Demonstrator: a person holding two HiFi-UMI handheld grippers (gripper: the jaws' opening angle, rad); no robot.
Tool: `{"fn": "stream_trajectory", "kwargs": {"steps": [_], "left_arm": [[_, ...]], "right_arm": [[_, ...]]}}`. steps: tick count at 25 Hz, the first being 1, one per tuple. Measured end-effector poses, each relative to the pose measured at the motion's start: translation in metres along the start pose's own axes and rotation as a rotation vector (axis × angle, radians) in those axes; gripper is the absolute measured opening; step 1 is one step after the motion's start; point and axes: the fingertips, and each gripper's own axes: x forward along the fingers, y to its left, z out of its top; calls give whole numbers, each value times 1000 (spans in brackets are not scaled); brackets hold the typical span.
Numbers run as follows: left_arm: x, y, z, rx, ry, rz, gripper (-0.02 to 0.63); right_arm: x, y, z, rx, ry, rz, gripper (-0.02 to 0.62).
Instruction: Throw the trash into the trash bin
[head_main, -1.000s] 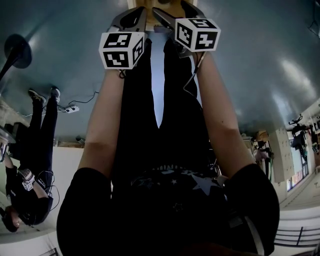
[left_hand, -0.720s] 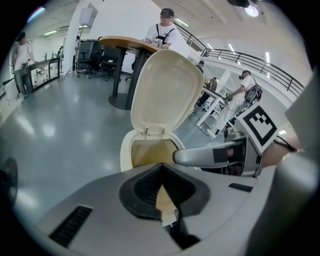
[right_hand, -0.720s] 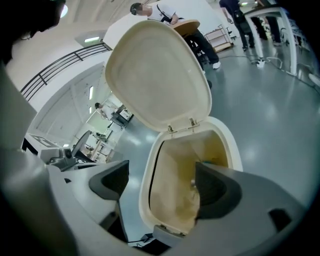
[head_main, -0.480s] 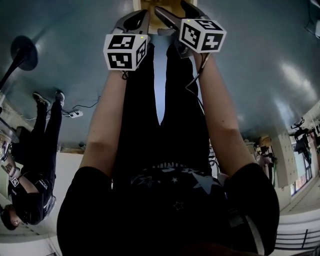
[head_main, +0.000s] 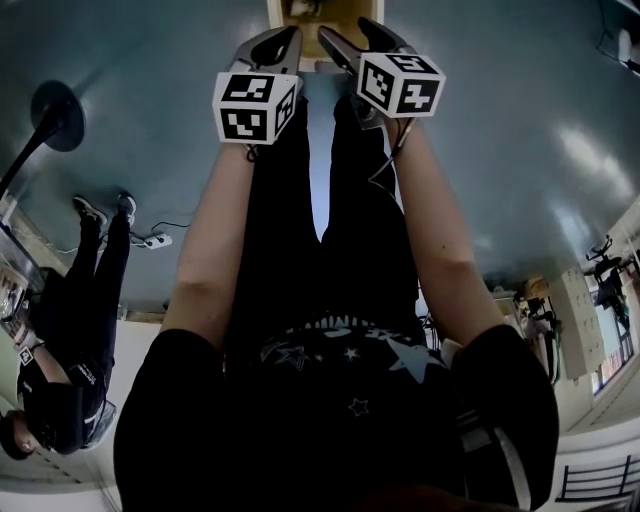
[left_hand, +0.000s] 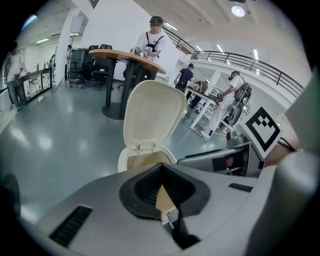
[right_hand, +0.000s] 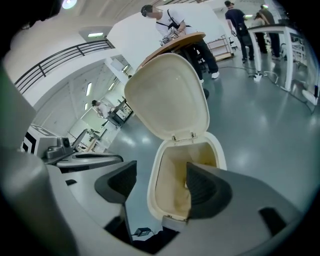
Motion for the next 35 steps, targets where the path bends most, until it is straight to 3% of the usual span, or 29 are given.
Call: {"fn": "stream_trajectory", "kwargs": {"steps": [8,14,25,35], "left_arm": [[-22,-30,22,24,-14,-18,11],[-47,-42,31,52,-28,-36,11],[-99,-53,86,84,-123,-82,11],[-144,-59,110,106,-185,-139,11]], "right_arm": [[-43,7,23,-42,-31,-71,216],[-61,30,33,-60,-46,-72,175],[-103,67,56,-64,-99,-126,55],[-140,104,60,-61,-157,-180,6]]}}
